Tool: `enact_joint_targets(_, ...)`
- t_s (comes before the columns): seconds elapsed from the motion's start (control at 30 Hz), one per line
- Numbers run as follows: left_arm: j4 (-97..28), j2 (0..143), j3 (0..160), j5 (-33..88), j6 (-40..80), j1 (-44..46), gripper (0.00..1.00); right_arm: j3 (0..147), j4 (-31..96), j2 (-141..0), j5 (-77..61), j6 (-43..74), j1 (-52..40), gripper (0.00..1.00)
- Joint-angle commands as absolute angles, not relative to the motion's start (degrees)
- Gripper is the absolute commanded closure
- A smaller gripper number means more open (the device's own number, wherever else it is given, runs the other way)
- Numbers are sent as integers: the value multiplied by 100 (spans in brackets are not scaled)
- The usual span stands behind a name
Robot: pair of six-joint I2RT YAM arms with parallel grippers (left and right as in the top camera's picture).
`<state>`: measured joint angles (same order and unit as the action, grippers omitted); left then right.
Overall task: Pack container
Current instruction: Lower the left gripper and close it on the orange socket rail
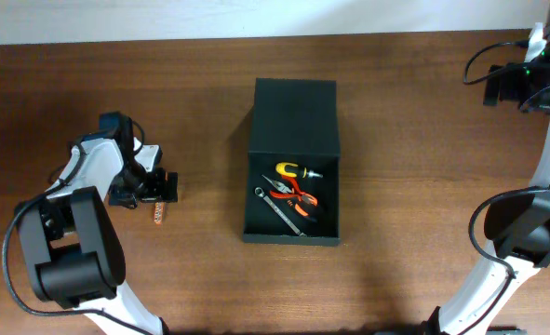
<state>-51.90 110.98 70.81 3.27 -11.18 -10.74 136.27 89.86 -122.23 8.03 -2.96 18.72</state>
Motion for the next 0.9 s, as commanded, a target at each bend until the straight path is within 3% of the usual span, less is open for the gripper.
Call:
enact_joint_targets(0.0,-5153,11275,7035,434,-1229,-1087,1,13616,8973,-12234,794,-226,1881,1)
enact_joint_targets(0.87,-4952,11277,7035,432,-1227,-1087,1,13616,8973,-12234,794,-226,1883,1)
